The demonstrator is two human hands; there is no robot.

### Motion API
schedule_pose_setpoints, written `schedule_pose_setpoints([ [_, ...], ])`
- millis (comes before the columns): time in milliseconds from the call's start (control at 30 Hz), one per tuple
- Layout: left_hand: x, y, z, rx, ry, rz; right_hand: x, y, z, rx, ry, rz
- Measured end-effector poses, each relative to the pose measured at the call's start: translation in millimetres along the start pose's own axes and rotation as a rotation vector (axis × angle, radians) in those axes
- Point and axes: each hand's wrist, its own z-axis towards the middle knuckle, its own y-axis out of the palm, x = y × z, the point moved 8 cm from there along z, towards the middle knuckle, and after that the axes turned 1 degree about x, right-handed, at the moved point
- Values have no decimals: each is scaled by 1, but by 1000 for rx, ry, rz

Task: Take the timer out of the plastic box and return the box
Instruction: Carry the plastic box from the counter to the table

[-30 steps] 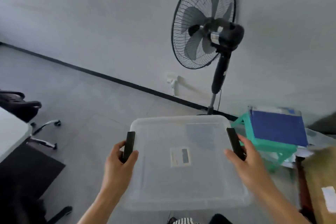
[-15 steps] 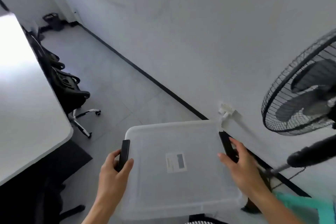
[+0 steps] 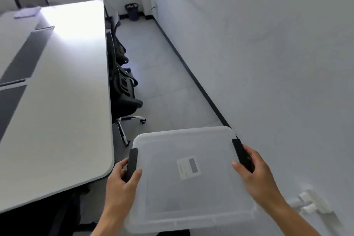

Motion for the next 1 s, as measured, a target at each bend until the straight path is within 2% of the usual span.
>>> schedule_pose_setpoints([
  [300, 111, 24, 206, -57, 75, 34, -105, 52, 170, 67, 5, 32],
  [500, 146, 66, 335, -67, 65, 29, -138, 89, 305, 58, 6, 34],
  [667, 182, 99, 454, -10, 57, 32, -179, 128, 445, 10, -5, 49],
  [800, 234, 114, 543, 80, 53, 6, -242, 158, 558, -62, -42, 24],
  [1000, 269, 121, 657, 186, 21, -57, -325, 216, 698, -188, -125, -23],
])
